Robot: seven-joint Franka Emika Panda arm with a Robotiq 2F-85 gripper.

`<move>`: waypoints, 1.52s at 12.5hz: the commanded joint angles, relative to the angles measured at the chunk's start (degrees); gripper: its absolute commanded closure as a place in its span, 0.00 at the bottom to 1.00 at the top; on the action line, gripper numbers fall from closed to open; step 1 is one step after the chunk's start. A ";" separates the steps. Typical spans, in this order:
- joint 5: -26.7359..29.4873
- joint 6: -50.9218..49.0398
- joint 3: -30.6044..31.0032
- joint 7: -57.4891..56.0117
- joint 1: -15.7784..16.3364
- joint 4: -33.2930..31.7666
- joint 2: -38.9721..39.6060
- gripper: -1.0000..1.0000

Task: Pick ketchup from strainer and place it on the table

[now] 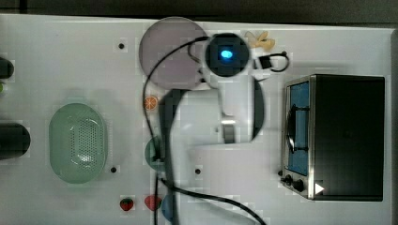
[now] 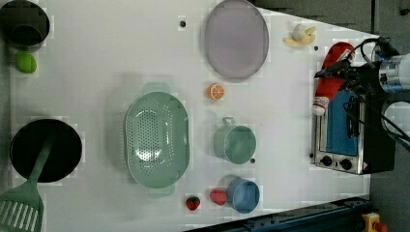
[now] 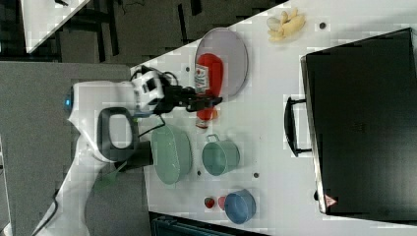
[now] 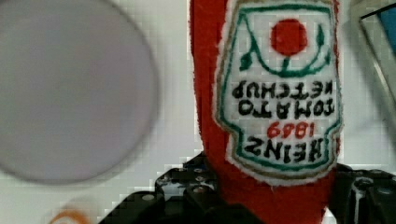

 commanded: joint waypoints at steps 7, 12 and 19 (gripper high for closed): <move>-0.04 13.55 1.31 -6.58 0.04 -18.60 -0.64 0.40; -0.04 17.80 1.21 -6.59 -0.36 -19.92 4.22 0.16; 1.41 12.69 1.63 -3.53 -0.27 -13.75 -2.93 0.00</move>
